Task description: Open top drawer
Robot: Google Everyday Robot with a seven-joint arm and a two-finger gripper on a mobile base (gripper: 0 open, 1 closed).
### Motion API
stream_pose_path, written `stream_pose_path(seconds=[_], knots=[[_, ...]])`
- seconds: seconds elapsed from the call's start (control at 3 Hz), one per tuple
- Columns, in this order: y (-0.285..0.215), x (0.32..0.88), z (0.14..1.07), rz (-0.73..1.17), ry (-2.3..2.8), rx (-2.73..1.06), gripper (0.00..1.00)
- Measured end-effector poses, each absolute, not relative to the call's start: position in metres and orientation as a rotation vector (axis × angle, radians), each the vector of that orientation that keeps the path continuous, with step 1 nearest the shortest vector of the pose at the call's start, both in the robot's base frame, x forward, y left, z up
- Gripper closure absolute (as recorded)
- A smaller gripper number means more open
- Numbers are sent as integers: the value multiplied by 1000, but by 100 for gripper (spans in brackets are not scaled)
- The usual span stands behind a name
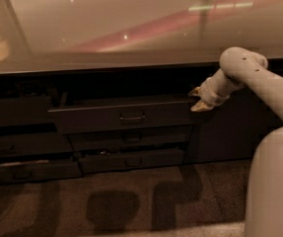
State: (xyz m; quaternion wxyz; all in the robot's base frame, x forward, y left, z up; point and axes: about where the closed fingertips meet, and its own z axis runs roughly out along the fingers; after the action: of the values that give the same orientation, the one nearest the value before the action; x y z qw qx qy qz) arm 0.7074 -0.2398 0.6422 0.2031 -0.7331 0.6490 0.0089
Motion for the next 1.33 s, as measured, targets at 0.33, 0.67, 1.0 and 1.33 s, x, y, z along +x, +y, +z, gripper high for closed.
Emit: stream_pose_path(seconds=[0.33, 0.67, 1.0, 1.33], knots=[[-239, 707, 646, 25, 1811, -2046, 100], [-240, 697, 641, 32, 1805, -2047, 100], [-240, 696, 645, 32, 1805, -2047, 100], [-240, 688, 643, 40, 1799, -2047, 100]])
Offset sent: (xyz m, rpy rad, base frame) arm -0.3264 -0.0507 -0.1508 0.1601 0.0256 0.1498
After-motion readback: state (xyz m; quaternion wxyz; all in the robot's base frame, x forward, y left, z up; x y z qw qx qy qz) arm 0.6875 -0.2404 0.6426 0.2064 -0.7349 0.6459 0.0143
